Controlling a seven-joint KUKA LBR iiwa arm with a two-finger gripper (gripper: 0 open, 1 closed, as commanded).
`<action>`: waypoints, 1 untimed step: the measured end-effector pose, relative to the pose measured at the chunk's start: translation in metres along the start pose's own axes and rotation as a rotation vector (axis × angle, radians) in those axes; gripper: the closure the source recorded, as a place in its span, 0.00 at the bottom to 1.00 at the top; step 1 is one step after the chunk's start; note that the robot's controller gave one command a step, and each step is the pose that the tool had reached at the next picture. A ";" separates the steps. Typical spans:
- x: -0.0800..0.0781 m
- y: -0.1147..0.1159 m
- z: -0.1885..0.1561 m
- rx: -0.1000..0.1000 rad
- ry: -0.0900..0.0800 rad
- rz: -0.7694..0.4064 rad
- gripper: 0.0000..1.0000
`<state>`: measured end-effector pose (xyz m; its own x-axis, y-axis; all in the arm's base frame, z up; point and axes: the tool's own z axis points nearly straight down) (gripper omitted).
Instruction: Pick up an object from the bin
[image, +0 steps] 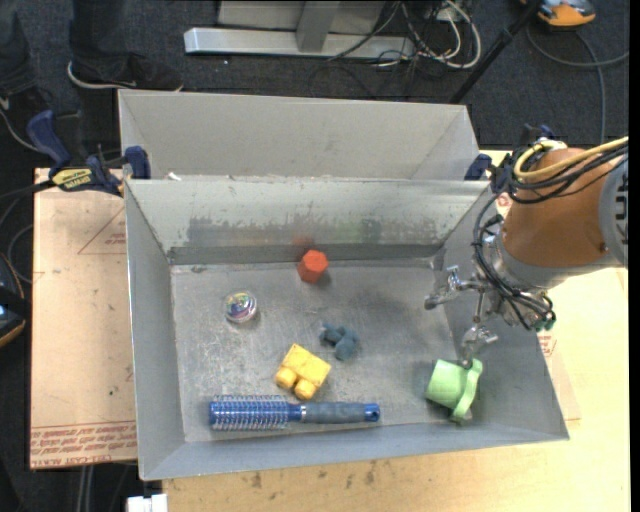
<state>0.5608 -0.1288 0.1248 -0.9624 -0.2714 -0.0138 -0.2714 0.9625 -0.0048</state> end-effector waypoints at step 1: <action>0.078 0.011 -0.007 -0.008 0.017 -0.108 0.00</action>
Offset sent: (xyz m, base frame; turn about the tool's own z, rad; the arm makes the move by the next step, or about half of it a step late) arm -0.0761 -0.0097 0.0059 -0.1127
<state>0.4829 -0.1389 0.1302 -0.9275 -0.3739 0.0031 -0.3739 0.9275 0.0022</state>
